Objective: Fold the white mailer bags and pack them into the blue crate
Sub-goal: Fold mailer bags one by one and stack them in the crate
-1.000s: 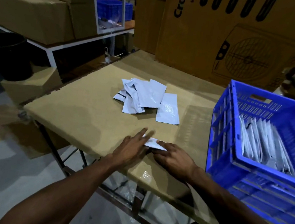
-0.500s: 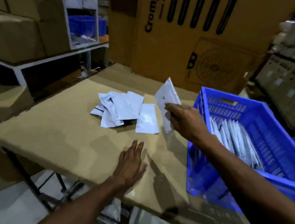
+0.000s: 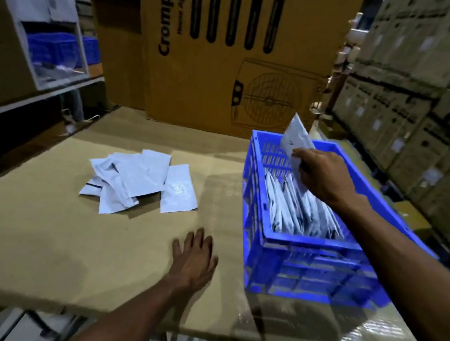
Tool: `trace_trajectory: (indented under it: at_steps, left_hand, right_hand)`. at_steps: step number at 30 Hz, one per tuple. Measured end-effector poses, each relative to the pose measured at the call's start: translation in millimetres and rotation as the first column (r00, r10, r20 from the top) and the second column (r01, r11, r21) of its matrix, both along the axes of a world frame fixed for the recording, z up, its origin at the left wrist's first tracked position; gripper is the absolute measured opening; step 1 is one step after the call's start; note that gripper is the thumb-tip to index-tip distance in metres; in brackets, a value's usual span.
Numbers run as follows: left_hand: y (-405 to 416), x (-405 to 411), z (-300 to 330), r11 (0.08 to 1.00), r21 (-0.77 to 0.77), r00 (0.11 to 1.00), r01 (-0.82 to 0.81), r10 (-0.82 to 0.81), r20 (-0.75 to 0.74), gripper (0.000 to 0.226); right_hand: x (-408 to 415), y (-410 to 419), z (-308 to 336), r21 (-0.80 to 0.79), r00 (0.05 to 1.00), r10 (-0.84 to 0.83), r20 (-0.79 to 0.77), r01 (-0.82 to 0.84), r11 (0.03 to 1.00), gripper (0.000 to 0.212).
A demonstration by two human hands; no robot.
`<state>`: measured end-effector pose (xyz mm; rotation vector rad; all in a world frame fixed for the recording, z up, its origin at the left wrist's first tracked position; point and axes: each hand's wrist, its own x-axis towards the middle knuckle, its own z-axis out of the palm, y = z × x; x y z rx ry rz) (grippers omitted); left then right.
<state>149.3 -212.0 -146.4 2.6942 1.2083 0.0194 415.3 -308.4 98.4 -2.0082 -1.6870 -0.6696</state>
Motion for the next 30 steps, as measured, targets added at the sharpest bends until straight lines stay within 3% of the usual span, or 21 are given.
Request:
trace_trajectory:
  at_steps: [4, 9, 14, 18, 24, 26, 30]
  left_hand:
    - [-4, 22, 0, 1.0, -0.028, 1.0, -0.001, 0.001, -0.018, 0.055]
    - [-4, 43, 0, 0.999, -0.036, 1.0, 0.028, -0.028, -0.001, 0.059]
    - [-9, 44, -9, 0.996, 0.083, 0.999, 0.01, -0.013, 0.04, 0.077]
    - [-7, 43, -12, 0.991, 0.133, 0.997, 0.014, -0.024, 0.071, 0.07]
    - [-6, 44, -13, 0.986, 0.167, 0.997, 0.004, -0.017, 0.08, 0.06]
    - [-6, 44, -12, 0.985, 0.172, 0.996, -0.002, -0.012, 0.083, 0.059]
    - [-7, 44, -11, 0.983, 0.181, 0.997, -0.008, -0.005, 0.071, 0.059]
  right_hand:
    - [37, -20, -21, -0.182, 0.988, -0.155, -0.005, 0.151, 0.972, 0.04]
    - [73, -34, -29, -0.215, 0.971, -0.229, 0.069, 0.238, 0.947, 0.029]
    - [107, -37, -54, -0.457, 0.931, -0.347, 0.115, 0.36, 0.813, 0.025]
    - [112, -42, -72, -0.59, 0.934, -0.346, 0.089, 0.329, 0.737, 0.032]
    - [116, -30, -89, -0.774, 0.94, -0.331, 0.084, 0.271, 0.573, 0.016]
    - [115, -27, -93, -0.8, 0.943, -0.329, 0.046, 0.232, 0.553, 0.008]
    - [113, -26, -94, -0.792, 0.949, -0.314, -0.016, 0.18, 0.583, 0.012]
